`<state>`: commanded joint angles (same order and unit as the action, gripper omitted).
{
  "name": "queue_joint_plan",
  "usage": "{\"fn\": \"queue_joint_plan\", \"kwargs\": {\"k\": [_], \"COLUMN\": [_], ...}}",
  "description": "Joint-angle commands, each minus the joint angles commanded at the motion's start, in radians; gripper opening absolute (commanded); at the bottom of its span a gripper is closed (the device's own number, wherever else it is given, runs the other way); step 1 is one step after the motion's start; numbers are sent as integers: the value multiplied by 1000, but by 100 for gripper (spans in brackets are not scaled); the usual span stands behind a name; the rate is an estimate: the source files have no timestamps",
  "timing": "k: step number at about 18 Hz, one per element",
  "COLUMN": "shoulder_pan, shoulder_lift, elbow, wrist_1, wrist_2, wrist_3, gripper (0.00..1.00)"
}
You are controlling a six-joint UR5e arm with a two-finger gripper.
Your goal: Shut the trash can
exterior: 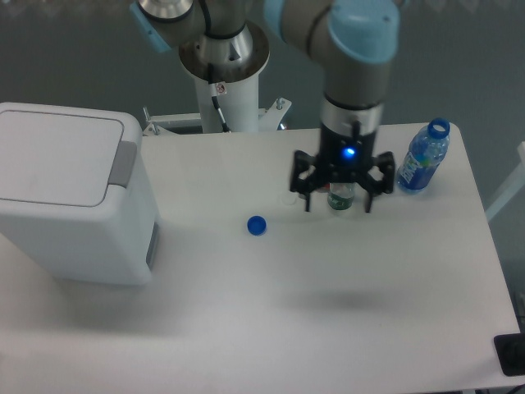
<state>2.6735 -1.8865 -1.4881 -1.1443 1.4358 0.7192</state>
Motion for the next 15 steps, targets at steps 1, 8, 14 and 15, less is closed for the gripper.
{"fn": "queue_joint_plan", "kwargs": {"k": [1, 8, 14, 15], "shoulder_pan": [8, 65, 97, 97], "shoulder_lift": [-29, -163, -198, -203], "elbow": [12, 69, 126, 132], "wrist_1": [0, 0, -32, -32], "wrist_2": [9, 166, 172, 170], "wrist_3": [17, 277, 500, 500], "gripper": [100, 100, 100, 100]}}
